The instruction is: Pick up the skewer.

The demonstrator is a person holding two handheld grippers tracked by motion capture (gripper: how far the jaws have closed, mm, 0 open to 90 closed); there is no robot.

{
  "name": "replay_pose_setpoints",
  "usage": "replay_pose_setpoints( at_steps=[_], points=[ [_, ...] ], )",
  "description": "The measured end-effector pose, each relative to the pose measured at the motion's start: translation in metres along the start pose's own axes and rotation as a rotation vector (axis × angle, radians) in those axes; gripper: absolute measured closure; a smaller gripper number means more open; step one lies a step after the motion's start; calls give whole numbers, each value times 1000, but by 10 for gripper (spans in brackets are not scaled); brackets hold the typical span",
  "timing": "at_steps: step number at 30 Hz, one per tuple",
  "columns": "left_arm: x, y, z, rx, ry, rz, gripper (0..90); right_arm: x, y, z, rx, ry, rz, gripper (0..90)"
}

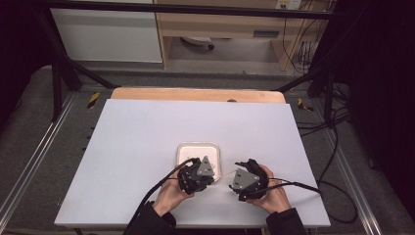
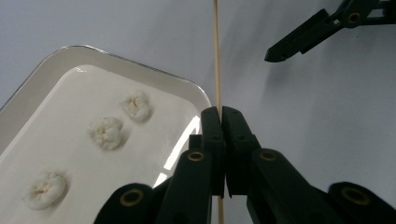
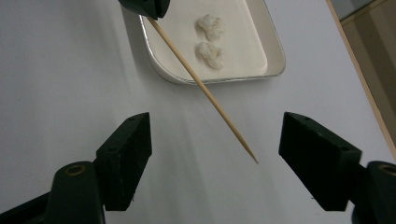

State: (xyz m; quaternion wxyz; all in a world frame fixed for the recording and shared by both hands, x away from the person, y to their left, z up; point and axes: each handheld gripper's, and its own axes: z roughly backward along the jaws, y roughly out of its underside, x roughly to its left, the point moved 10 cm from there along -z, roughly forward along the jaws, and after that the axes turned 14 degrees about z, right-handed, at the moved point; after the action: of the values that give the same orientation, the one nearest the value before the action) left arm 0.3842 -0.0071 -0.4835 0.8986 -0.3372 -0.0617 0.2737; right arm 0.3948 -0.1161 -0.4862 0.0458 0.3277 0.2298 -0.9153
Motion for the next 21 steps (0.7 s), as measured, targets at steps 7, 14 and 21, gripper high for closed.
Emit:
replay_pose_setpoints(
  at_steps=[7,14,21],
  points=[
    [-5,-4,-3,25,8,-14,883,4,-3,-6,-3,-25,116,384],
    [-8,-7,-6,42,14,-25,883,5,-1,-14,13,-40,203,497],
    [-9,-7,-9,54,20,-20,883,8,-1,-17,9,-57,272,653]
  ],
)
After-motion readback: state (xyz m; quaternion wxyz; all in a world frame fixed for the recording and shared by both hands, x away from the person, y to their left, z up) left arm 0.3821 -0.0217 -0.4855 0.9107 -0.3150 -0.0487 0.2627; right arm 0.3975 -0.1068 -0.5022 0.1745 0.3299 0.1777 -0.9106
